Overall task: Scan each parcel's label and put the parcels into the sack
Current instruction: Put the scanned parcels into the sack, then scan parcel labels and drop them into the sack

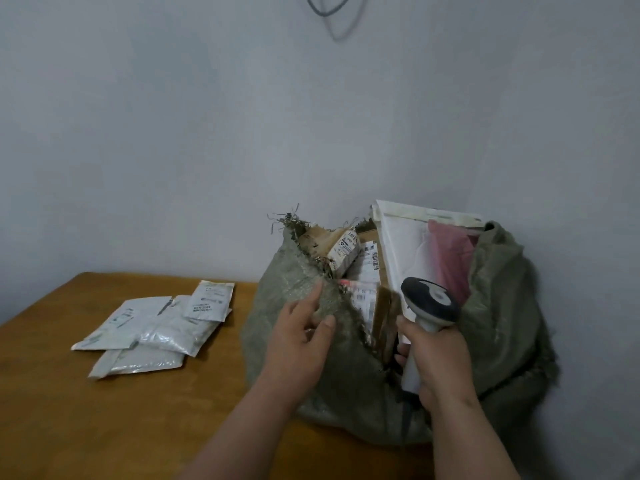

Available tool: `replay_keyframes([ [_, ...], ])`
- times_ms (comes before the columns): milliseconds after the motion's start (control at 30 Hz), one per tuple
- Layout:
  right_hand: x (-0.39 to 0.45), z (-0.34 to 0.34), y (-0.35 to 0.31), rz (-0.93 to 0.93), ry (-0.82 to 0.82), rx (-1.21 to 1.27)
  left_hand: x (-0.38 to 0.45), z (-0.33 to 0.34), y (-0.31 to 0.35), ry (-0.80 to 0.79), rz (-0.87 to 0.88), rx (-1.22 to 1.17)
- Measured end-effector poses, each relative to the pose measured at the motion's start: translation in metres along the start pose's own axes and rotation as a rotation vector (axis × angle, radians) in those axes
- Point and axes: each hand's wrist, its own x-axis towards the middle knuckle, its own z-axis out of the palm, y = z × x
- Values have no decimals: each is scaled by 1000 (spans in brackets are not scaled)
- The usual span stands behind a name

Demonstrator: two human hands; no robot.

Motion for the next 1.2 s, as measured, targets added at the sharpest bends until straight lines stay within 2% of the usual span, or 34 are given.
replay_keyframes([
  [167, -38, 5, -23, -104, 25, -53, -10, -27, -7, 54, -19, -94],
  [267, -67, 28, -28, -143, -37, -13, -19, -60, -21, 76, -86, -167],
  [400, -113, 86, -18, -108, -187, 59, -37, -123, -51, 134, -180, -210],
  [533, -161, 163, 19, -18, -343, -23, -59, -198, -90, 193, -282, -148],
  [767, -214, 262, 73, 9, -404, -244, -96, -312, -152, 268, -465, -109],
  [1000, -219, 325, 83, -67, -475, -357, -93, -357, -189, 313, -582, -121],
  [1200, -173, 368, 108, 7, -437, -359, -51, -362, -232, 270, -686, -96],
])
